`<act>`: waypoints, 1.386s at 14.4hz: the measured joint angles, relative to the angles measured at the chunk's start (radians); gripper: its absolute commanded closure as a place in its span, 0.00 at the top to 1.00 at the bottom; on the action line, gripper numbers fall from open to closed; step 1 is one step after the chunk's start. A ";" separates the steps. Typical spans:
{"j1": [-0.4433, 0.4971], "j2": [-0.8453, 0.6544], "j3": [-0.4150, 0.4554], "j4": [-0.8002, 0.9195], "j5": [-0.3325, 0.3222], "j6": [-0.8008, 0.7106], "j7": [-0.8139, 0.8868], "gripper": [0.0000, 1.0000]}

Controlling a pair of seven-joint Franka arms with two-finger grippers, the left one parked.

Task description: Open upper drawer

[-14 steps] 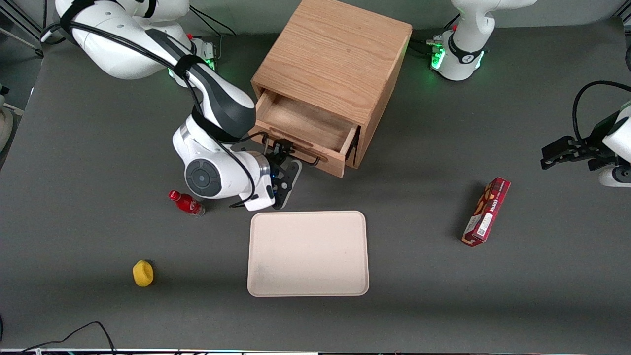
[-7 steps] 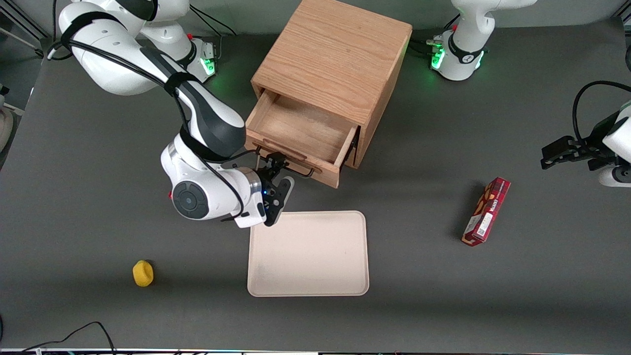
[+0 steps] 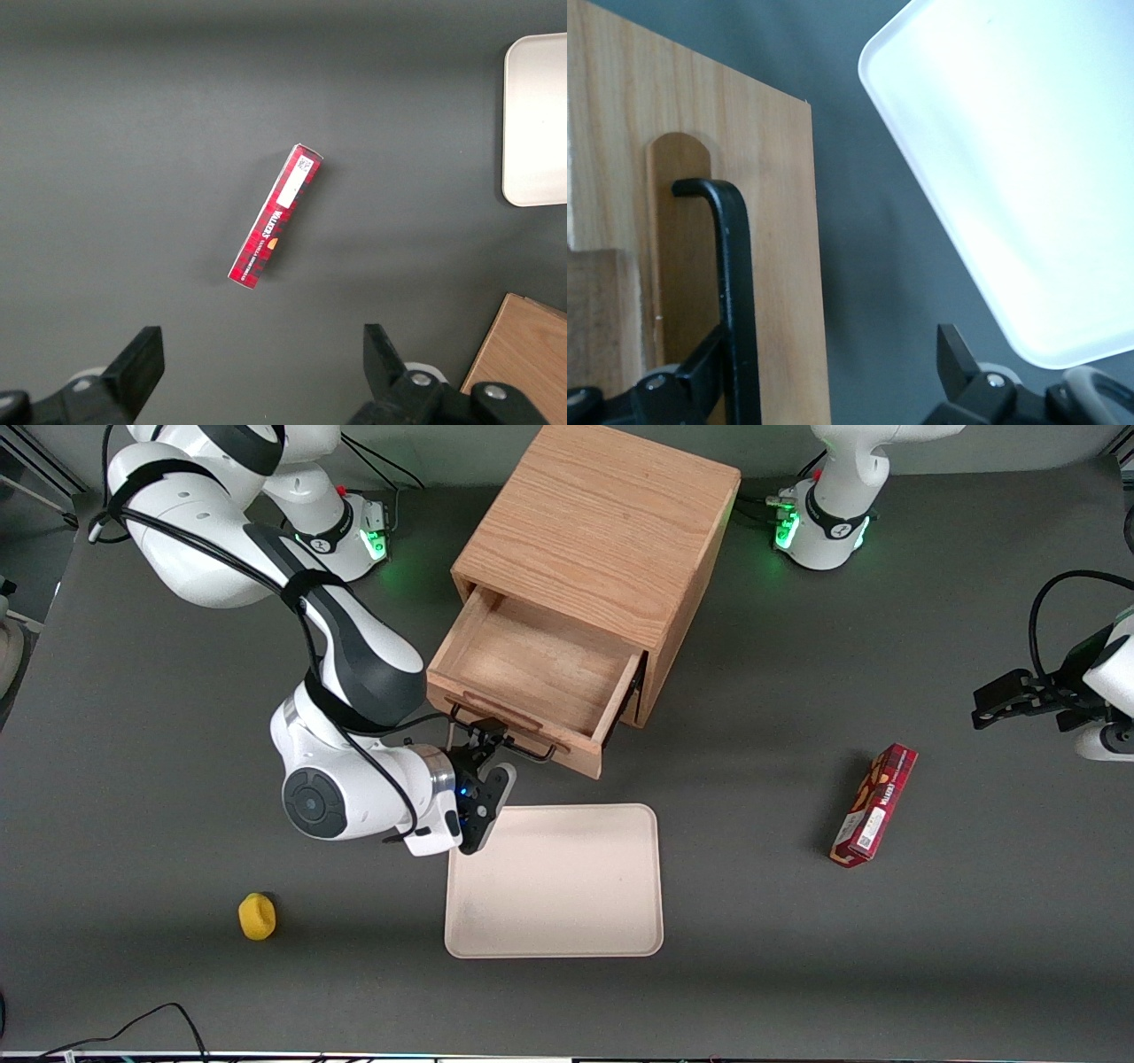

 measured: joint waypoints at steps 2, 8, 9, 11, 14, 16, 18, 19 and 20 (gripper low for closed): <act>0.012 0.010 -0.028 0.027 0.000 0.000 -0.035 1.00; 0.019 0.030 -0.070 0.089 -0.001 0.000 -0.175 1.00; 0.020 0.031 -0.077 0.103 -0.001 0.000 -0.205 1.00; 0.021 0.031 -0.102 0.131 -0.001 0.001 -0.281 1.00; 0.020 0.031 -0.117 0.163 -0.001 0.001 -0.315 1.00; 0.023 0.031 -0.116 0.178 -0.001 0.000 -0.315 1.00; 0.025 0.014 -0.114 0.205 -0.001 -0.001 -0.310 1.00; 0.026 -0.018 -0.114 0.221 -0.001 -0.005 -0.295 1.00; 0.025 -0.058 -0.114 0.231 -0.001 -0.021 -0.274 1.00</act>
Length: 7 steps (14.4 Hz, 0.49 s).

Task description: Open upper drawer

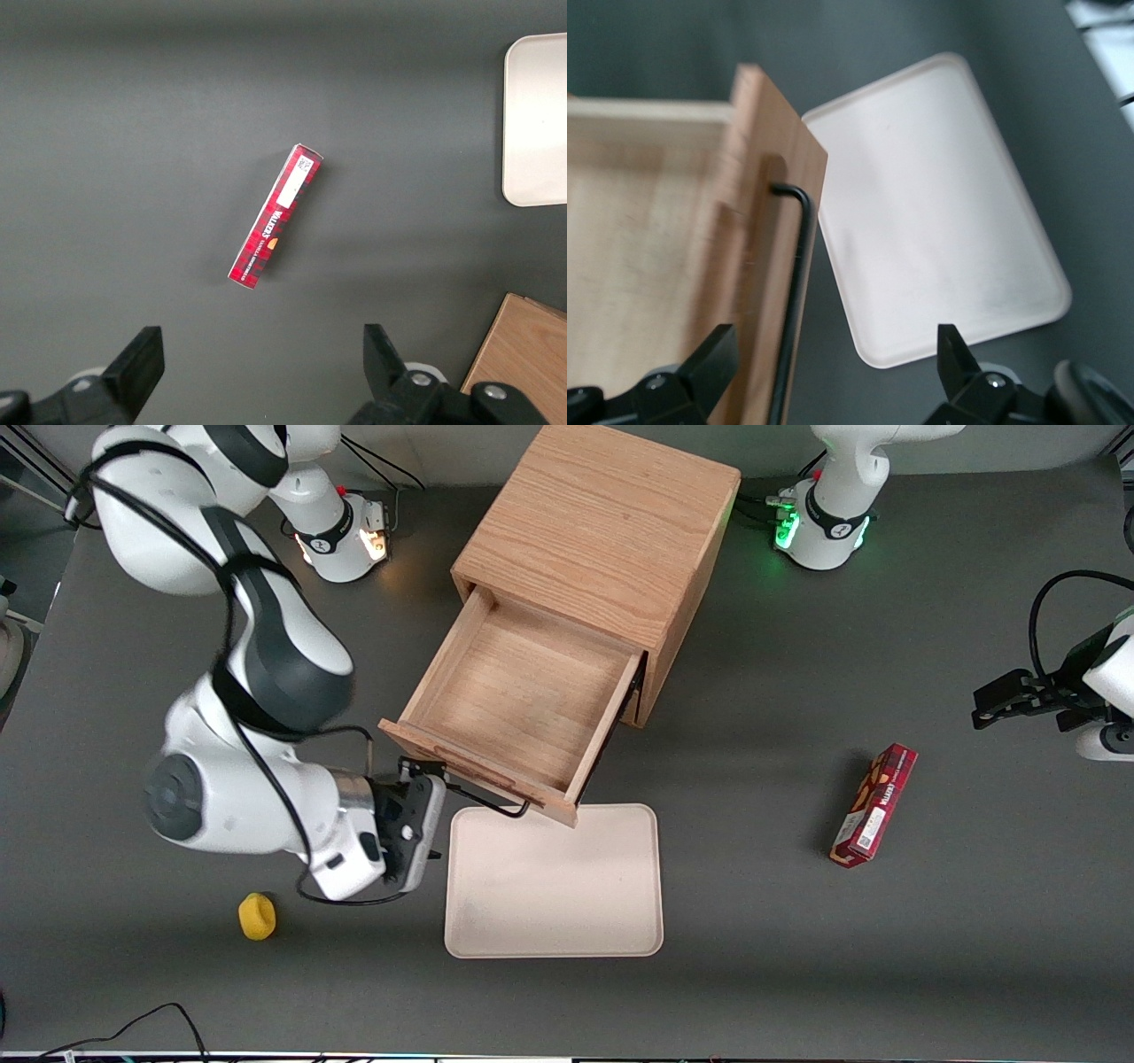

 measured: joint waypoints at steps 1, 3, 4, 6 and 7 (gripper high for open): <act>-0.001 -0.051 -0.001 0.008 0.000 -0.031 0.037 1.00; -0.005 -0.165 -0.025 0.010 0.000 -0.111 0.177 1.00; -0.007 -0.214 -0.045 0.010 0.000 -0.163 0.265 1.00; -0.013 -0.293 -0.094 0.006 -0.002 -0.260 0.445 1.00; -0.016 -0.328 -0.130 -0.001 -0.002 -0.308 0.511 1.00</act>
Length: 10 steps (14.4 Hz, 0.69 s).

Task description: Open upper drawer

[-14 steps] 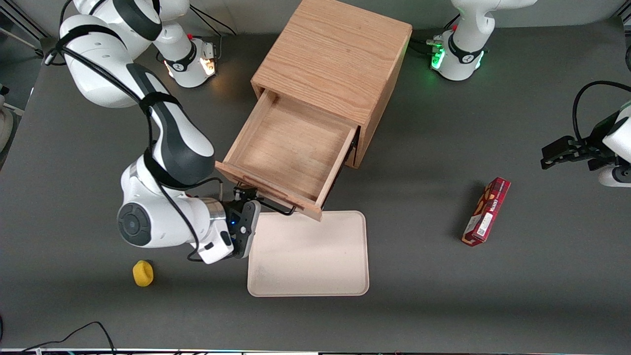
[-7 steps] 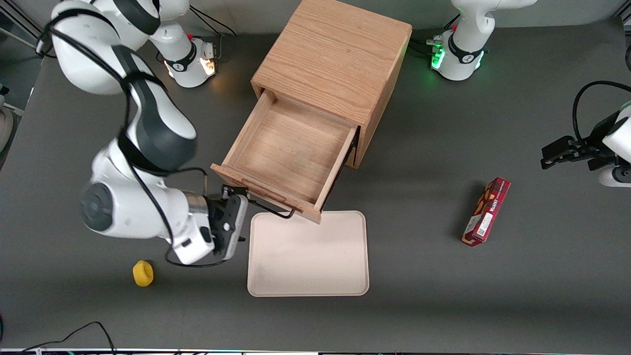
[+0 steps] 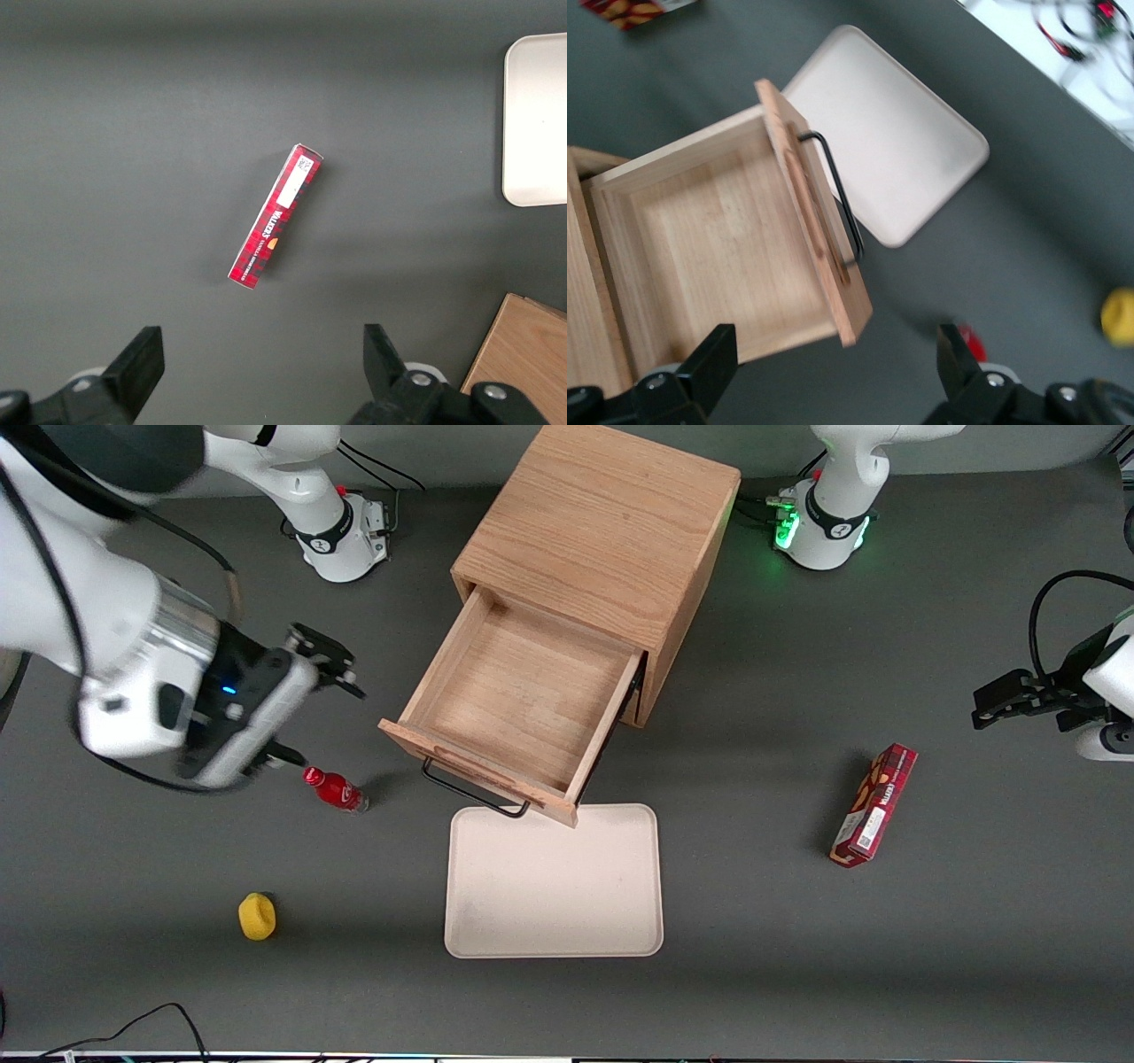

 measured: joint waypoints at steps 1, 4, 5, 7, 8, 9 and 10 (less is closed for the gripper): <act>-0.003 -0.029 -0.038 -0.012 0.000 -0.063 0.040 1.00; -0.013 -0.119 -0.153 -0.124 -0.020 -0.198 0.179 1.00; -0.018 -0.159 -0.172 -0.197 -0.026 -0.194 0.222 1.00; -0.020 -0.267 -0.199 -0.390 -0.028 -0.108 0.292 1.00; -0.019 -0.336 -0.212 -0.505 -0.029 -0.040 0.317 1.00; -0.018 -0.410 -0.233 -0.620 -0.030 0.025 0.331 1.00; -0.018 -0.491 -0.257 -0.738 -0.030 0.096 0.334 1.00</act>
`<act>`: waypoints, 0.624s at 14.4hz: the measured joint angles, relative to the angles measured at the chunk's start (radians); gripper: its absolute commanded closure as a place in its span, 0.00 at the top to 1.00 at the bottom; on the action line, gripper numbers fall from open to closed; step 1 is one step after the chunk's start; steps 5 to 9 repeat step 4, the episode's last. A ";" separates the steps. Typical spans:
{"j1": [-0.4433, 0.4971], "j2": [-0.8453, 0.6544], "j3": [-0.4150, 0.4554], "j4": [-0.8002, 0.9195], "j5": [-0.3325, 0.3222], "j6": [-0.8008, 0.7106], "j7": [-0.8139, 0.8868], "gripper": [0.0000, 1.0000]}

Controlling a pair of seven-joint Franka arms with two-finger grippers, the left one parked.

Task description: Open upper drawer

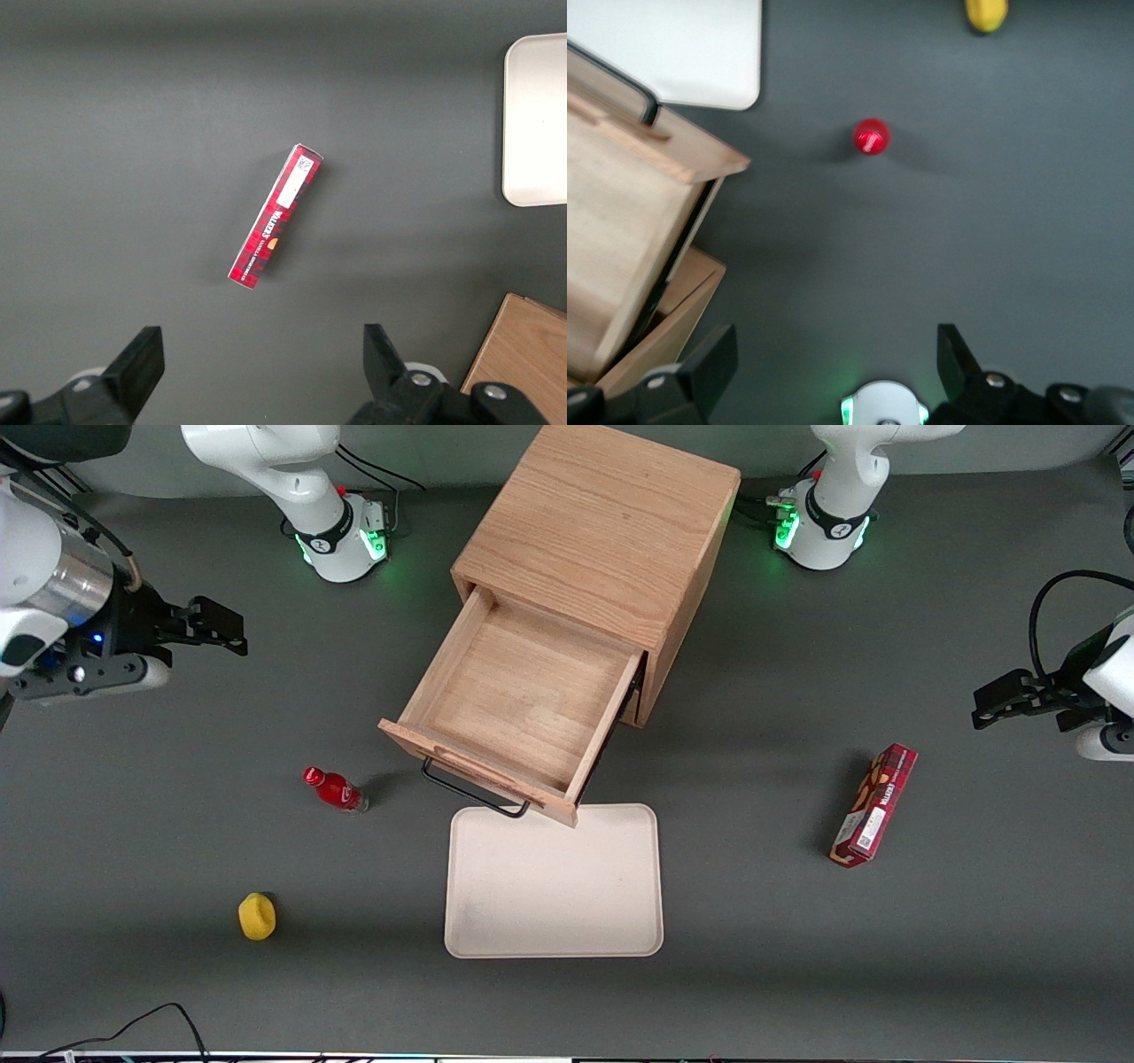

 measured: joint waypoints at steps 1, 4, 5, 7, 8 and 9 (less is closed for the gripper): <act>-0.001 -0.074 -0.020 -0.102 -0.001 0.055 0.000 1.00; -0.003 -0.193 -0.070 -0.244 -0.007 0.120 0.008 1.00; -0.003 -0.193 -0.070 -0.244 -0.007 0.120 0.008 1.00; -0.003 -0.193 -0.070 -0.244 -0.007 0.120 0.008 1.00; -0.003 -0.193 -0.070 -0.244 -0.007 0.120 0.008 1.00; -0.003 -0.193 -0.070 -0.244 -0.007 0.120 0.008 1.00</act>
